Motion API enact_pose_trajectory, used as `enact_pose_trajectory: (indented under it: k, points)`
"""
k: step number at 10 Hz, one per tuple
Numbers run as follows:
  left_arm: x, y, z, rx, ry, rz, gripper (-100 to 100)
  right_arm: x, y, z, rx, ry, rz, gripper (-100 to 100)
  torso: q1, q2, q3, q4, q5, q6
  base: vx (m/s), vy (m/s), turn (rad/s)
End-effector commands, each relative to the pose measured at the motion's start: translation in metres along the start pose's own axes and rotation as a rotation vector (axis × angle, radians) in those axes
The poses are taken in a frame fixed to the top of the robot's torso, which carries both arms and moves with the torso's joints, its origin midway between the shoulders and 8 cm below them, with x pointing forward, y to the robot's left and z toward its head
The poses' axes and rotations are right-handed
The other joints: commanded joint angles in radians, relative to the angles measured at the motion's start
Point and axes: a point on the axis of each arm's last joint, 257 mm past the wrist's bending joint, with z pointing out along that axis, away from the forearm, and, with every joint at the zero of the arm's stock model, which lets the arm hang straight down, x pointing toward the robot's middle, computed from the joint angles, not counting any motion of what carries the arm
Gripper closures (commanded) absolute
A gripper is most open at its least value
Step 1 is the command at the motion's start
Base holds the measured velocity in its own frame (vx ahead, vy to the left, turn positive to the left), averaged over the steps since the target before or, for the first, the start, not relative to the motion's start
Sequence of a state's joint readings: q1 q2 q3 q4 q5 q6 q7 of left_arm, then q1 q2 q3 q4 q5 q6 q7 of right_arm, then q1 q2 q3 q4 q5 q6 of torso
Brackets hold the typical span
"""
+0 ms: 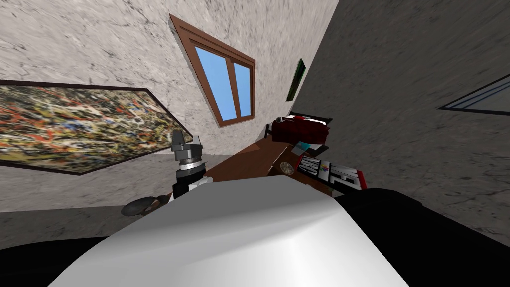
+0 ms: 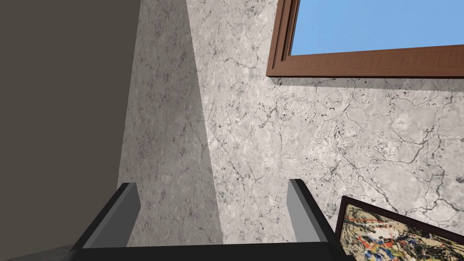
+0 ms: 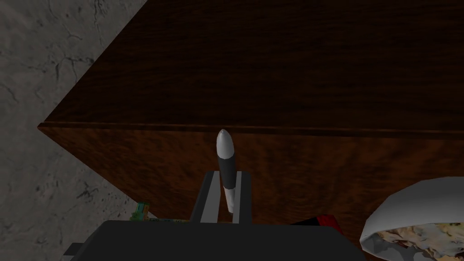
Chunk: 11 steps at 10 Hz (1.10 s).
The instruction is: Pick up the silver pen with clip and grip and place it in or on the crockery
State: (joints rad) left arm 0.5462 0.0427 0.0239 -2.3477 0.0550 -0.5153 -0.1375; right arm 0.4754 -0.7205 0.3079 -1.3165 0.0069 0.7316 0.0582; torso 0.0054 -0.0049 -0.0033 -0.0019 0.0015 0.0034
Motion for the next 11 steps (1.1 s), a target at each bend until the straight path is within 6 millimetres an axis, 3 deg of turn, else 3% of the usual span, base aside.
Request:
enact_pose_trajectory:
  k: [1, 5, 11]
  points:
    - [0.000, 0.000, 0.000, 0.000, 0.000, 0.000, 0, -0.004, 0.000, -0.005, 0.003, -0.002, -0.002, 100, 0.000, 0.000, 0.000, 0.000, 0.000, 0.000, 0.051, 0.049, -0.025]
    - [0.000, 0.000, 0.000, 0.000, 0.000, 0.000, 0, -0.016, 0.015, -0.018, -0.025, -0.011, -0.017, 100, -0.004, -0.002, -0.001, 0.000, -0.001, -0.001, 0.071, 0.014, -0.030]
    - [0.000, 0.000, 0.000, 0.000, 0.000, 0.000, 0, -0.033, 0.052, -0.044, -0.104, -0.026, -0.058, 100, -0.007, -0.005, -0.003, -0.001, -0.002, -0.003, 0.092, -0.029, -0.033]
